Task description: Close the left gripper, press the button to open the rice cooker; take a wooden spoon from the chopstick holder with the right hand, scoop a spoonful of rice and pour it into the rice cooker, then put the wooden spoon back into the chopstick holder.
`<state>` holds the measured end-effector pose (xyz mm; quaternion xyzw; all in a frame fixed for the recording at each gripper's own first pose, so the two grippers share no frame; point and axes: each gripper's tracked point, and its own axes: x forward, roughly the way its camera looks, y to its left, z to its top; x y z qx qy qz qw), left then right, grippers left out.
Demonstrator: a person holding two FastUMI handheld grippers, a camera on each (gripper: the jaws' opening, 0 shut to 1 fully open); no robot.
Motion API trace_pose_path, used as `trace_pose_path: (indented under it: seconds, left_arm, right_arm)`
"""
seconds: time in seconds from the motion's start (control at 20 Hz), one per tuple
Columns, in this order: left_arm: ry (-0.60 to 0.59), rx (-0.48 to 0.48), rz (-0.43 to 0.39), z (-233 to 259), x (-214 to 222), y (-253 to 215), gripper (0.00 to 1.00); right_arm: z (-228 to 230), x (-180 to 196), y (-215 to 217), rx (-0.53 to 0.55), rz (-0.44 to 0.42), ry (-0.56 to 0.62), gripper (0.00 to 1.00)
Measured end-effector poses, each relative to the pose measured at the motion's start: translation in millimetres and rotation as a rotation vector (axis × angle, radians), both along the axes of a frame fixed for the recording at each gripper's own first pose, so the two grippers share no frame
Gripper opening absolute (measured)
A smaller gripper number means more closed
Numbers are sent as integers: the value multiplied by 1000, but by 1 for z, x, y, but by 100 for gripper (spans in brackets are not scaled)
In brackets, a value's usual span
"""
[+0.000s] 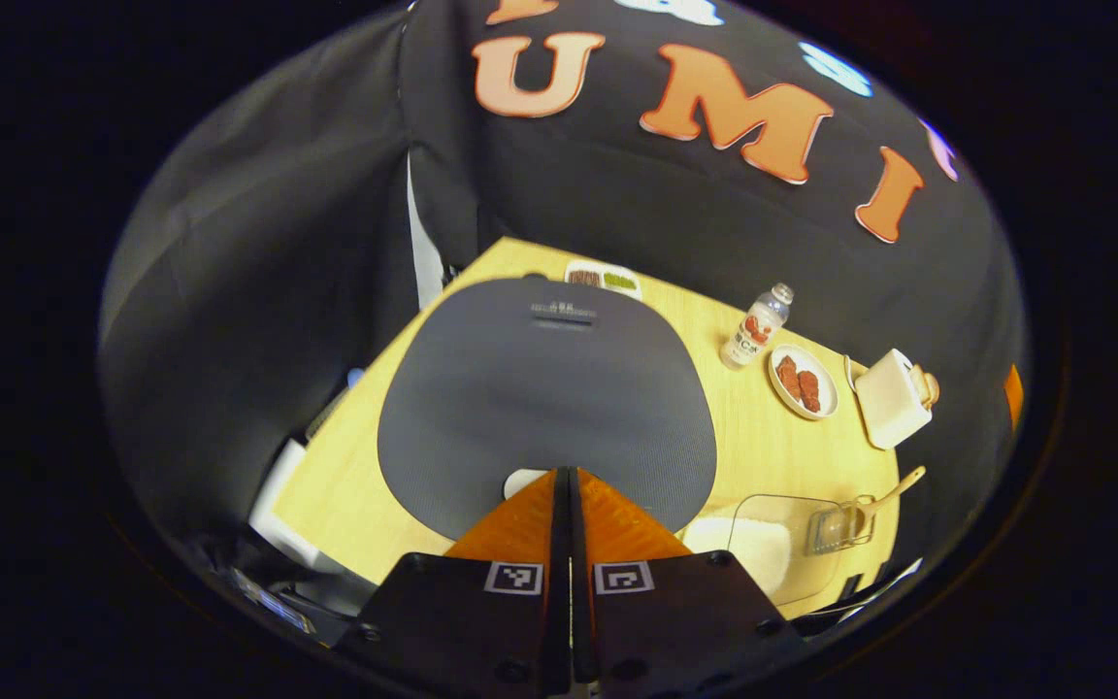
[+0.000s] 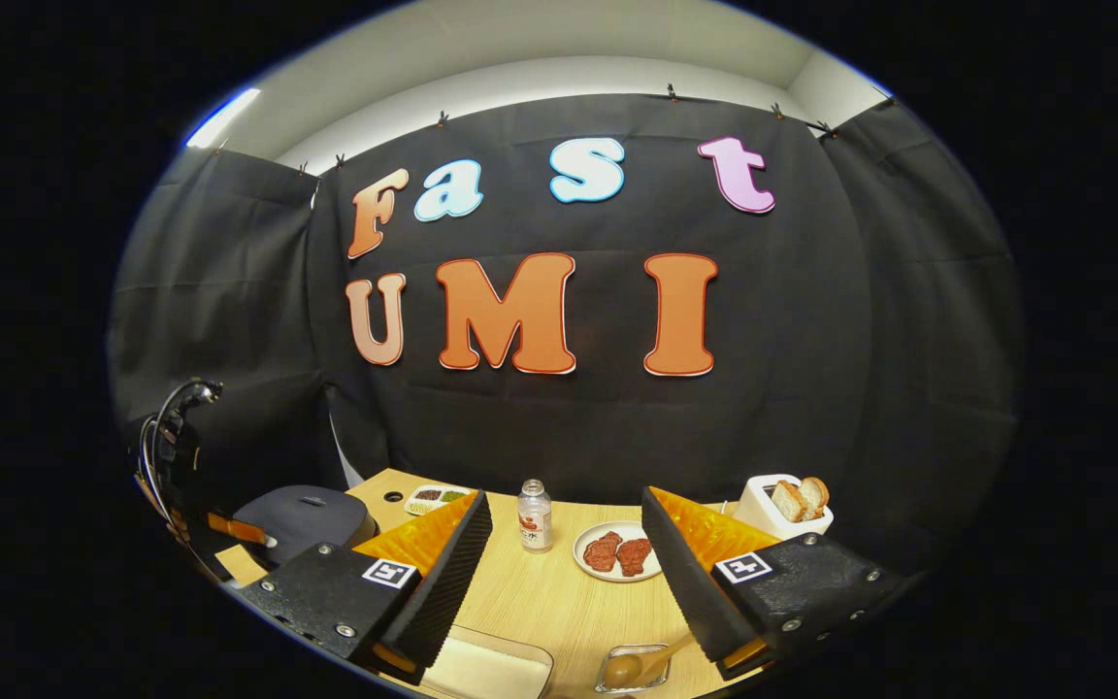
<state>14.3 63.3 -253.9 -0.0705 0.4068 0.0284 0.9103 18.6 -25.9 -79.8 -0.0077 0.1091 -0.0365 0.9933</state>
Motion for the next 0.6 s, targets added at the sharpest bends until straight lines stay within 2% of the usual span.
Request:
trace_pose_path:
  seconds: [0.15,0.35,0.45,0.5,0.55,0.6]
  left_arm:
    - [-204,97,13,53,25,5,6]
    - [-398,150,63,114,38,8,6]
    - [-446,156,65,129,36,5,6]
    - [-460,155,69,134,35,3,0]
    - [-487,145,65,140,34,-2,6]
    - [-514,136,69,148,33,-6,6]
  right_arm:
    - [-5,-5,-3,6,-3,13,96]
    - [-8,-10,-9,0,-16,19,96]
    - [-10,-14,-15,1,-28,24,96]
    - [-11,-15,-16,4,-34,25,96]
    - [-12,-16,-19,7,-40,28,96]
    - [-14,-17,-22,10,-47,33,96]
